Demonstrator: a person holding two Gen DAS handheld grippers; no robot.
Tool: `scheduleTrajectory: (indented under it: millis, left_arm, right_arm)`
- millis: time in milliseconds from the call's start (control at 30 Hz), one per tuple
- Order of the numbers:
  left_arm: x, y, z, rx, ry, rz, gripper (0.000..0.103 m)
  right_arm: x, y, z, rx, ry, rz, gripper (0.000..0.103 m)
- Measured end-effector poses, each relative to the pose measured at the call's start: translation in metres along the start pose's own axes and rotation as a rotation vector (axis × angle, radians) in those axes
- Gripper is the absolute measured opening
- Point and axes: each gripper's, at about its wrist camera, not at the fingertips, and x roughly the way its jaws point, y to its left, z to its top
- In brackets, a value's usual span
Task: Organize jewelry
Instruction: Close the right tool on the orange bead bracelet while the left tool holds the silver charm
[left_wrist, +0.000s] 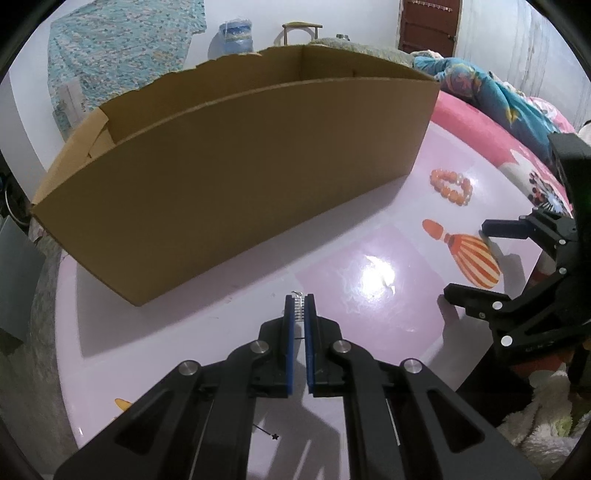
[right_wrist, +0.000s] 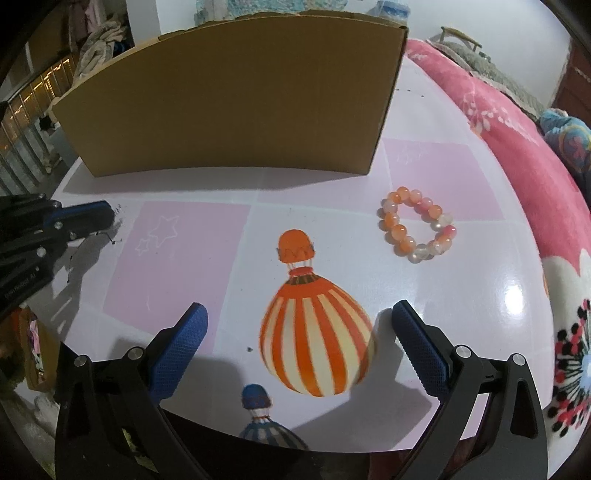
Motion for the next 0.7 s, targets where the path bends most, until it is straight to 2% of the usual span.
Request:
scheduleTrajectory:
  millis: [100,233,333,433,533,700]
  left_arm:
    - [-0.005,0.002,0.0,-0.009,-0.012,-0.001,0.004]
    - [-0.011,0.006,0.002,-0.021,-0.029,0.0,0.004]
    - [-0.016,0.008,0.005,-0.026,-0.045,0.001,0.004]
    - [-0.023,0.009,0.007,-0.029,-0.064,0.001,0.004]
    - [-0.029,0.009,0.009,-0.026,-0.08,0.002,0.004]
    - [-0.038,0.01,0.011,-0.022,-0.097,0.003,0.004]
  right_arm:
    - [-0.01,-0.011,0.002,0.035,-0.042,-0.018,0.095]
    - [-0.028,-0.043,0.011,0.153,-0.122,-0.012,0.094]
    - [-0.035,-0.069,0.02,0.233,-0.163,-0.012,0.082]
    - [-0.025,-0.088,0.03,0.267,-0.132,-0.019,0.064]
    - [-0.014,-0.092,0.037,0.256,-0.09,-0.019,0.047]
    - [0.001,-0.088,0.043,0.18,-0.044,-0.038,0.03]
